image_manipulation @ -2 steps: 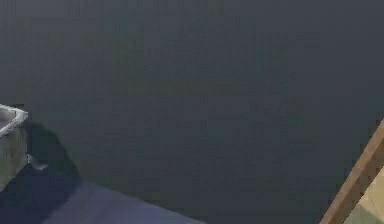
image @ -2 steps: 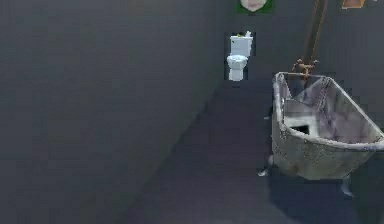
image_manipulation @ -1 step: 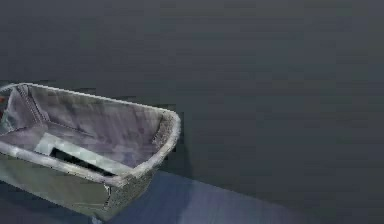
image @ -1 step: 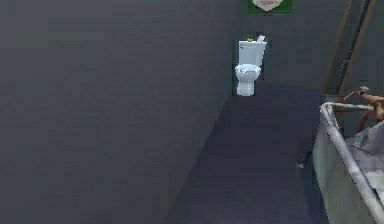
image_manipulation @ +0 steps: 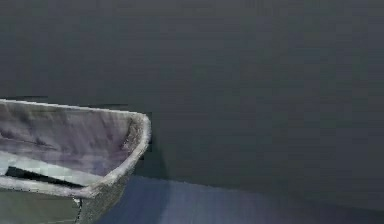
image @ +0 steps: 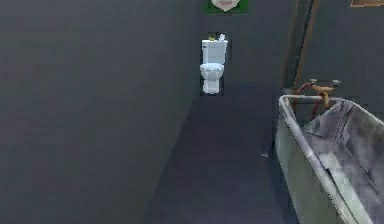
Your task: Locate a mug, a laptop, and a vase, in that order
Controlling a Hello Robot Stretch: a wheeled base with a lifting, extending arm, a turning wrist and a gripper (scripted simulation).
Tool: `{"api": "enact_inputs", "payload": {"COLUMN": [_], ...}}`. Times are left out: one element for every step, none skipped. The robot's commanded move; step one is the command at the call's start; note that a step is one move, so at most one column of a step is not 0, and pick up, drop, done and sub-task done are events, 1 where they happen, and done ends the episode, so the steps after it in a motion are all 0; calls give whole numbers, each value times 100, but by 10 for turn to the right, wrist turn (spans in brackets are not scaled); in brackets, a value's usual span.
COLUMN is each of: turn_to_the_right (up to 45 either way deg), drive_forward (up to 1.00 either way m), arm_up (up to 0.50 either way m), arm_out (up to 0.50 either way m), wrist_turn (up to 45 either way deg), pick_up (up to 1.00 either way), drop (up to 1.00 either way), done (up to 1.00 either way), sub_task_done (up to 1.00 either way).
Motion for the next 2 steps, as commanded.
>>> {"api": "enact_inputs", "payload": {"turn_to_the_right": [0, 90], "drive_forward": [45, 0], "arm_up": [0, 0], "arm_out": [0, 0], "wrist_turn": [0, 0], "pick_up": [0, 0], "drop": [0, 0], "done": [0, 0], "sub_task_done": [0, 0]}}
